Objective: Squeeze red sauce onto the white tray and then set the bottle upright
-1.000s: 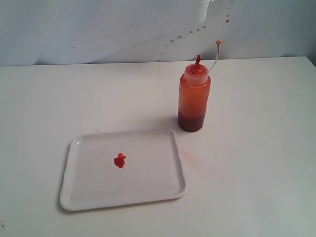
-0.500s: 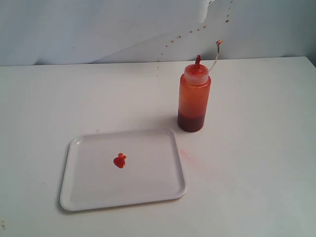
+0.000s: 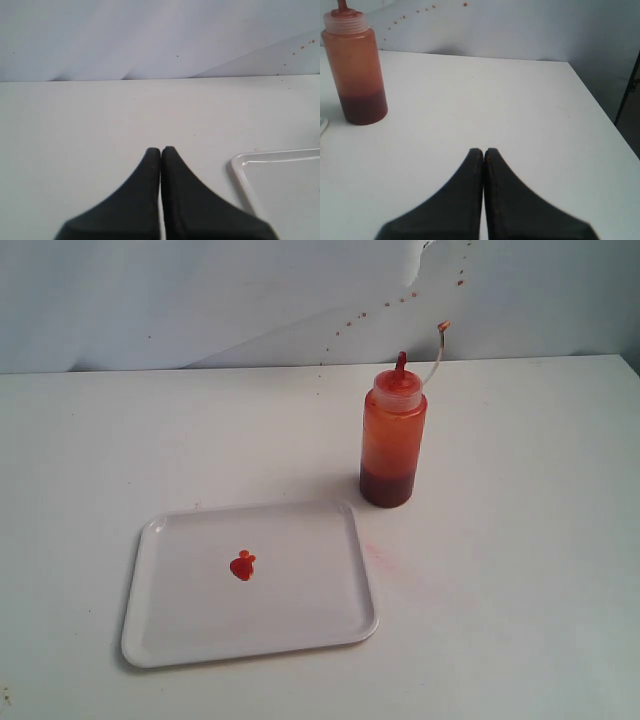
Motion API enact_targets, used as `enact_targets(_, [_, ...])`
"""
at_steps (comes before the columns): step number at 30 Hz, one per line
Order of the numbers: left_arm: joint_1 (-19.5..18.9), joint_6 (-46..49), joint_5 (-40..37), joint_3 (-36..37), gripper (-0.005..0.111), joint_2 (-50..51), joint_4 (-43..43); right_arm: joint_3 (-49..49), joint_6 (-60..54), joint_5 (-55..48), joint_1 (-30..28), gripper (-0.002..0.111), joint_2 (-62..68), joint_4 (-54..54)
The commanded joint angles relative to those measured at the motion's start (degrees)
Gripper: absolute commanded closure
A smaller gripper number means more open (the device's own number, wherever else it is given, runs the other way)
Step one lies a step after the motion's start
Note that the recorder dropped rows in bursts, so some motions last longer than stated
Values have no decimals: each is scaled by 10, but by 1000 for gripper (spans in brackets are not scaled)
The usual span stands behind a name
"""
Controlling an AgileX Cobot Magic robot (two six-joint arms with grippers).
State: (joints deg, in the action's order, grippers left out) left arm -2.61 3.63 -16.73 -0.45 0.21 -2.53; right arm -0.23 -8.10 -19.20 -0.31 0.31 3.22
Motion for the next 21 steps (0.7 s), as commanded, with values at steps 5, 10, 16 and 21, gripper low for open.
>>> enact_targets(5, [-1,-2,4,5,104,-2,-3,2,-19,-1,-4,108,-3,13])
enact_targets(10, [-1,-2,4,5,104,-2,-3,2,-19,6,-4,108,-3,13])
enact_targets(16, [-1,-2,4,5,104,-2,-3,2,-19,6,-4,108,-3,13])
enact_targets(21, [-1,-2,4,5,104,-2,-3,2,-19,6,-4,108,-3,15])
